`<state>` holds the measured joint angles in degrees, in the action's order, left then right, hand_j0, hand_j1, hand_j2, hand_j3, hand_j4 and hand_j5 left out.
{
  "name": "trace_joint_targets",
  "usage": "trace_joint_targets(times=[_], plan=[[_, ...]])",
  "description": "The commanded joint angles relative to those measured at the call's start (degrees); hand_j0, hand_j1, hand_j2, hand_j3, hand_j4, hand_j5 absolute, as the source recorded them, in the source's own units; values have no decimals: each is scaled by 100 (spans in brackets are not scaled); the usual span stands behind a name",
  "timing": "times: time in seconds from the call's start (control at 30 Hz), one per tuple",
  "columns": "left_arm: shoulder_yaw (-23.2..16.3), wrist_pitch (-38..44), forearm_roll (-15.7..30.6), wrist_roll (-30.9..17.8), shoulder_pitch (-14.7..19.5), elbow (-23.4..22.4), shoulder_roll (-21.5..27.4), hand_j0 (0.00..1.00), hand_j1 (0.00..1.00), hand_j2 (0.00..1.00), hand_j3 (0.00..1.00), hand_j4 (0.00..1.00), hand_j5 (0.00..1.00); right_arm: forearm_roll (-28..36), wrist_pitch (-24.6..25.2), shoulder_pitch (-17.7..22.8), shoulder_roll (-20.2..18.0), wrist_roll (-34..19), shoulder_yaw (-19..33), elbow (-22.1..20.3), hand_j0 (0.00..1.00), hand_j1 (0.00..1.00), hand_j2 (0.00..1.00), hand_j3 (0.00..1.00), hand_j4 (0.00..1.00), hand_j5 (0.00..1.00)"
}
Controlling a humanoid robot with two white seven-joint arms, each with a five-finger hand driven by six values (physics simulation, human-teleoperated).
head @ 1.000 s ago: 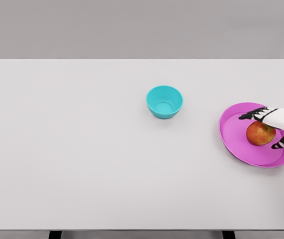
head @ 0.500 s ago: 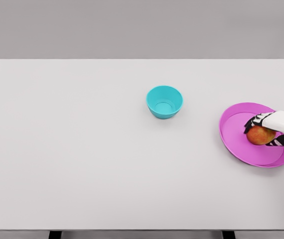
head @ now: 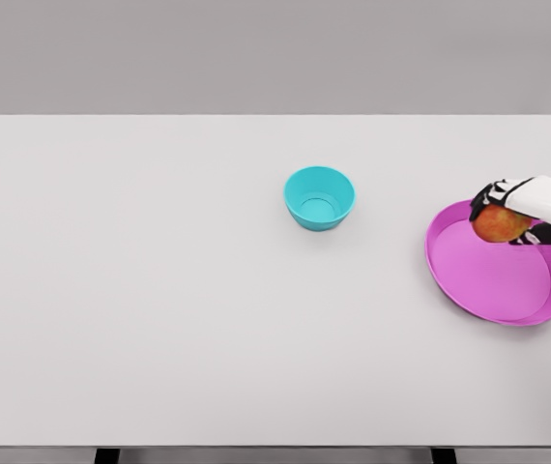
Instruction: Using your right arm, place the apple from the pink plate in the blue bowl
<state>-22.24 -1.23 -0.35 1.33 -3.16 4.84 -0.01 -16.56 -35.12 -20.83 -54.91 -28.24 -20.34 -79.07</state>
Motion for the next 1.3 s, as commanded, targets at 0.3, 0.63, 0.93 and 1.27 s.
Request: trace_joint_targets(times=[0.3, 0.63, 0.93, 1.27], plan=[[0, 0, 0, -1, 0, 0, 1, 100, 100, 100, 100, 100, 100, -49, 12, -378, 577, -6, -5, 23, 43, 43, 43, 43, 43, 43], [0, 0, 0, -1, 0, 0, 1, 100, 100, 100, 100, 100, 100, -268, 12, -782, 982, -6, -242, 32, 43, 43, 43, 43, 43, 43], [0, 0, 0, -1, 0, 0, 1, 100, 100, 100, 100, 100, 100, -435, 12, -1090, 1342, -6, -401, 58, 43, 43, 43, 43, 43, 43], [0, 0, 0, -1, 0, 0, 1, 100, 100, 100, 100, 100, 100, -479, 12, -1907, 1834, -6, -1174, 884, 43, 43, 43, 43, 43, 43]])
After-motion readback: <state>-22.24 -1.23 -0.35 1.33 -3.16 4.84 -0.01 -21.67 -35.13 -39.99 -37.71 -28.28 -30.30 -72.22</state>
